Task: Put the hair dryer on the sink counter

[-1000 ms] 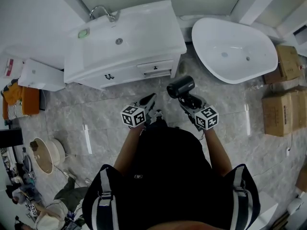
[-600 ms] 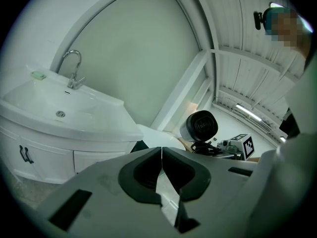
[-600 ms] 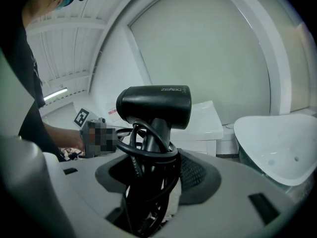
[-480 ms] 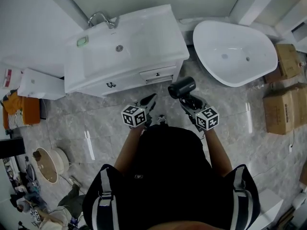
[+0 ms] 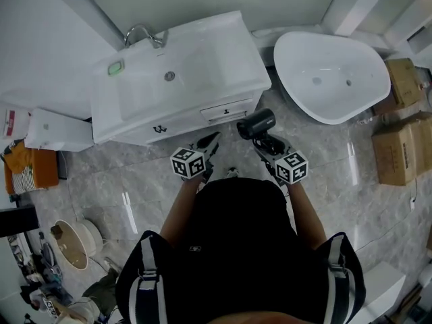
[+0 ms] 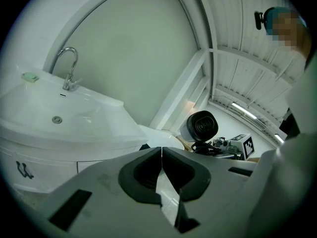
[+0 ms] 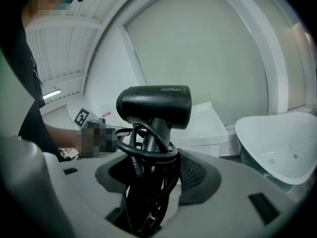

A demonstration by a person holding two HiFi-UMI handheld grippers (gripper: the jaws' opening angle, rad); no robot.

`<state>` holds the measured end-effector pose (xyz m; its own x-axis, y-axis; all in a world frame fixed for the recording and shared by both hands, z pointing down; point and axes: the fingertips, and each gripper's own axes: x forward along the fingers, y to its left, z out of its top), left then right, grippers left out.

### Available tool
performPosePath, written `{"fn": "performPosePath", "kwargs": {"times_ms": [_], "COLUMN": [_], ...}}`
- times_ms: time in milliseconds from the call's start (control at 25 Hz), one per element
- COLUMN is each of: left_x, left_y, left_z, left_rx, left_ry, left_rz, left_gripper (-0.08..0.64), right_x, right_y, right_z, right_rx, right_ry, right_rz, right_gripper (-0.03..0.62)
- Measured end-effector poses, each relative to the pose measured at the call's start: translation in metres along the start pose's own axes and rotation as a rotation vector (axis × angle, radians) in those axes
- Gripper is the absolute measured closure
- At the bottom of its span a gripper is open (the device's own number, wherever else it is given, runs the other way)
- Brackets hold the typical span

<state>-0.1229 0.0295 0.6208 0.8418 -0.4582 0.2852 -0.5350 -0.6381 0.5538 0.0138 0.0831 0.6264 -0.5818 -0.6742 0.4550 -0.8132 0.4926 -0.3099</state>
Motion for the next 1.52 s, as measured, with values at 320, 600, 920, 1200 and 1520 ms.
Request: {"fn": "performPosePath", "kwargs": {"times_ms": [320,600,920,1200,1520], "left_x": [0.002,-0.003,0.003,0.025,0.058], "left_y": [0.013,0.021,0.015,0.009,-0.003], "left_z": [0.005,0.008,0.011,0.019,0.030], "left_rx": [-0.007,-0.014,-0.019,-0.031,-0.048], "left_ry": [0.013,0.006,-0.016,-0.026,-0.058], "left_rz": [-0.012,0.006,0.041,0.077,0.118], "left_gripper": [0.543,0.543,0.543,0.543,0.543], "right_x": [0.011,0.016,0.017,0.019,0.010], "right_y": [0.001,-0.002,-0.008,-0.034,-0.070], "right_z": [0.001,0.006,0.013,0.032,0.048], "right_rx": [0.019,0.021,-0.010,-0.041,-0.067], "right_ry": [0.003,0.002,0.019,0.037,0.054], "right_rz": [-0.015,-0.006,0.047,0.095,0.137], "right_gripper": [0.295,0.295,0.295,0.295,0.295]}}
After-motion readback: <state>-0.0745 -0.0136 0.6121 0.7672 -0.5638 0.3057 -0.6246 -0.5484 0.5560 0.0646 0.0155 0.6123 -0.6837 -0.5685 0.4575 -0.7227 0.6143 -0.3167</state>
